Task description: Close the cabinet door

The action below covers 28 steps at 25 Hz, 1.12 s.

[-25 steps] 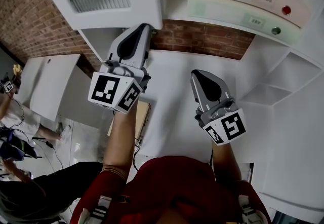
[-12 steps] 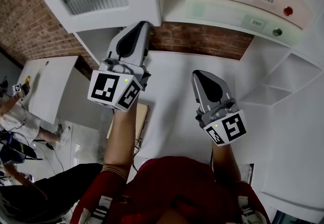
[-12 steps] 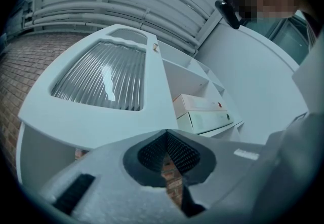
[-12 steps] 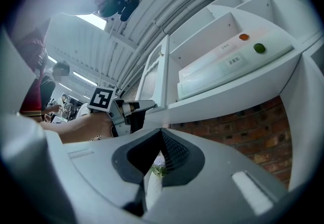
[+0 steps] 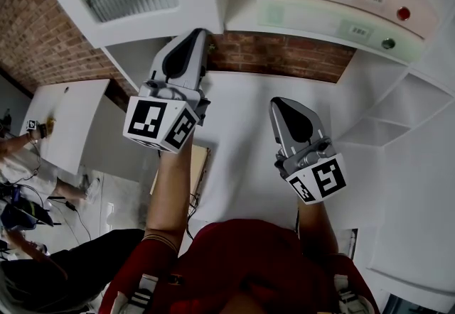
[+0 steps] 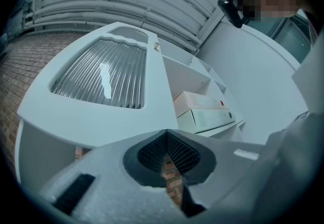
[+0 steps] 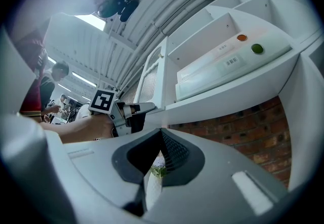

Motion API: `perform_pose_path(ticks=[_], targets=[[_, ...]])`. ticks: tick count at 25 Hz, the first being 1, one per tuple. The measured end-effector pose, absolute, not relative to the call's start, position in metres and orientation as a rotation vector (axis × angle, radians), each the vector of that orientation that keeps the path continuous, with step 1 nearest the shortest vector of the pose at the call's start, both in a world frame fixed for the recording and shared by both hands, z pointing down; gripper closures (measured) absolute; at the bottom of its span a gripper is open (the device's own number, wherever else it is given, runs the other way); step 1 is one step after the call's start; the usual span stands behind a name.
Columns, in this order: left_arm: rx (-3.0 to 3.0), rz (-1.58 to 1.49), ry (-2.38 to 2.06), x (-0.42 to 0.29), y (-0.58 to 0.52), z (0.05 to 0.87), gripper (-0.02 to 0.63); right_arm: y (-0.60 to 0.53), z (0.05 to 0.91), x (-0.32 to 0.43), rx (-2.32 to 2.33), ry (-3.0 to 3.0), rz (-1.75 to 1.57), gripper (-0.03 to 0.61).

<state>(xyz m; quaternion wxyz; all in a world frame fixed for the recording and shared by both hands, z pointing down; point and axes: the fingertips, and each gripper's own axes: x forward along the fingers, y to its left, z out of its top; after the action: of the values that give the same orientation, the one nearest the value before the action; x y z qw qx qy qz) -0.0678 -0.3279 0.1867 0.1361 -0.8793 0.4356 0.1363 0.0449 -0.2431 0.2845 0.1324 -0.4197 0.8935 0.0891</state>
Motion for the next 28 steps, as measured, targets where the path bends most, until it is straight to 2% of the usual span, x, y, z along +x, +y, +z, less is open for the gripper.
perform_pose_path(ticks=[16,28], targets=[[-2.588,0.338,1.278,-0.068,-0.315,0.196,0.614,-0.225,0.275,0.038,-1.204,2.595,0.267,0.565],[-2.644,0.409,1.227,-0.075,-0.241,0.225,0.614,-0.195,0.272,0.018,-1.155,2.606,0.265,0.565]])
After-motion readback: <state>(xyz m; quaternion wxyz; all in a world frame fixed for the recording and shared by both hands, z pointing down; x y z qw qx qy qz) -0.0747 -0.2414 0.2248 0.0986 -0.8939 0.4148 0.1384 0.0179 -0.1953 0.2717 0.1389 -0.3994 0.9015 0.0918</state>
